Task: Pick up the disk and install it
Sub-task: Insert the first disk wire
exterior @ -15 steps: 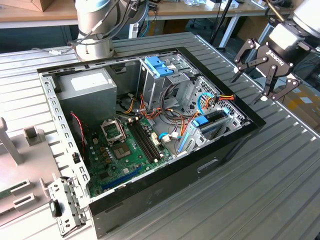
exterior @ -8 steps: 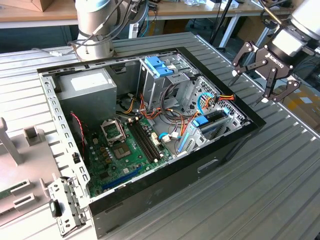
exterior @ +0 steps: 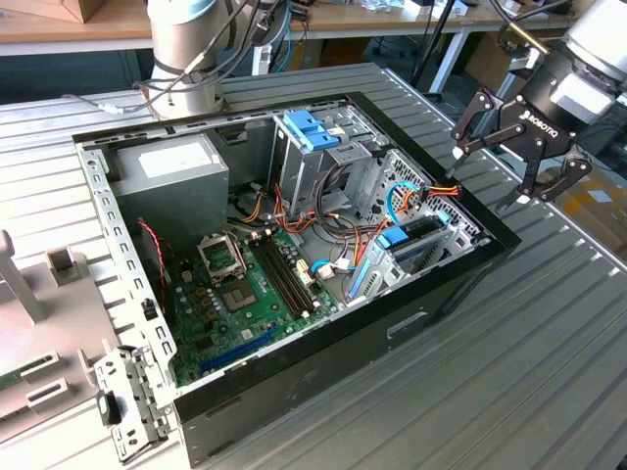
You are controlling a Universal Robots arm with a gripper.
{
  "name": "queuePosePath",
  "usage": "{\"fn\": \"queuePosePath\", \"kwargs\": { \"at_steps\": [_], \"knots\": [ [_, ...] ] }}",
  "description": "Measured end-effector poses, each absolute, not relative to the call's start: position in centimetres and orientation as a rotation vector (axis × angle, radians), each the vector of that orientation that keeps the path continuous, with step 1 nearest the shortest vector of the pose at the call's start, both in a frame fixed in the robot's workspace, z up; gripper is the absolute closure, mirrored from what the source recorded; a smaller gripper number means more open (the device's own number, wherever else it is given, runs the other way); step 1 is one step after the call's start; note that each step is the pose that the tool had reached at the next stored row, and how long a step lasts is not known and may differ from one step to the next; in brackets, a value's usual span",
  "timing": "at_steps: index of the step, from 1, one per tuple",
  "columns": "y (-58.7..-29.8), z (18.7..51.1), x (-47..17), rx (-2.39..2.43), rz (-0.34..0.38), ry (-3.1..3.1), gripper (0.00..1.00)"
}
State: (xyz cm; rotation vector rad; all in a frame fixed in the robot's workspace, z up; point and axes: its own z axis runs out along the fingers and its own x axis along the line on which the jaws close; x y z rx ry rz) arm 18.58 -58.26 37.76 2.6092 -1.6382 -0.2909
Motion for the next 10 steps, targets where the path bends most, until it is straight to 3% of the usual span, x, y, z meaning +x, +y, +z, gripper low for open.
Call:
{"fn": "queuePosePath", "kwargs": {
  "at_steps": [10],
  "knots": [
    [-58.26,37.49,18.58,2.752,-0.28,-1.343,0.22]
  ]
}}
